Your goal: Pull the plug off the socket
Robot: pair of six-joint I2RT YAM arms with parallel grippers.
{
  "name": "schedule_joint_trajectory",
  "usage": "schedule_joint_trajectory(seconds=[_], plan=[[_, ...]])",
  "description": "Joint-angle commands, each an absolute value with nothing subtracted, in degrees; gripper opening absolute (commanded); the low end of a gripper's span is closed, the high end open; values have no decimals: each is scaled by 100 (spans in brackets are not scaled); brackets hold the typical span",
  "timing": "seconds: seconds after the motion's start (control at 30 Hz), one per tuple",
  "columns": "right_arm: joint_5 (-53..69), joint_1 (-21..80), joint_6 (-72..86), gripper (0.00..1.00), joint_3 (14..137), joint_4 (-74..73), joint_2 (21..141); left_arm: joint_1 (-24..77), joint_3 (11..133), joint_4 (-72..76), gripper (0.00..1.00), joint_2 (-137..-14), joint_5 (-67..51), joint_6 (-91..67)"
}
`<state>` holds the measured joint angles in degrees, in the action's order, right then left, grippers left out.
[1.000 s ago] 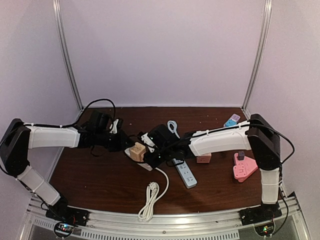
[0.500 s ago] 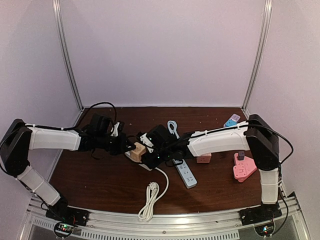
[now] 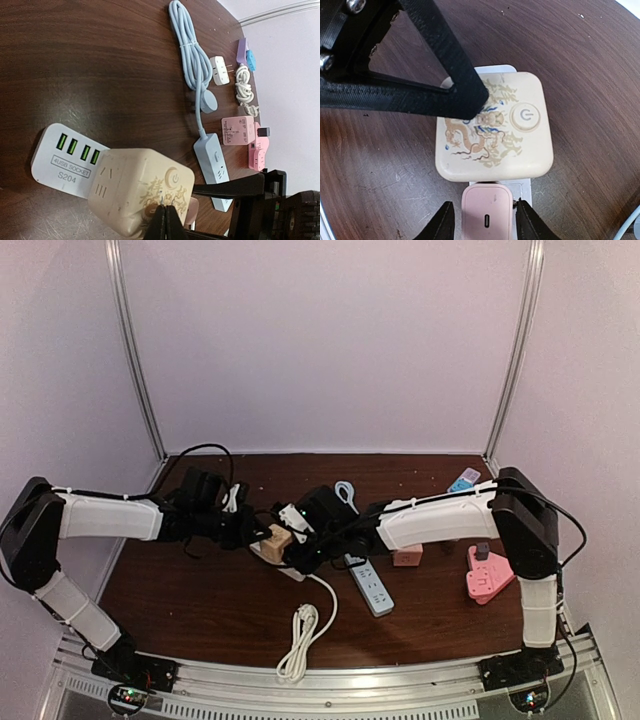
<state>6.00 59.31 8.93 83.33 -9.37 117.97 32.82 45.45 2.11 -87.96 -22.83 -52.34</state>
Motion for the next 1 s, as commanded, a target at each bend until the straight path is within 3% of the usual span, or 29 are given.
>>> schedule_joint_trajectory(seconds=[0.0,0.63,0.97], plan=[[596,5897,747,42,8300,-937,11779,3356,4508,-474,0,-9074,-1877,-5111],[225,5924,810,16,8163,-859,11579,3568,4459,-924,0,-9188,-1391,-5345],[-157,5932,840,10,8218,-791,11321,3569,4251,-1209,0,-9289,-1090,-5302]])
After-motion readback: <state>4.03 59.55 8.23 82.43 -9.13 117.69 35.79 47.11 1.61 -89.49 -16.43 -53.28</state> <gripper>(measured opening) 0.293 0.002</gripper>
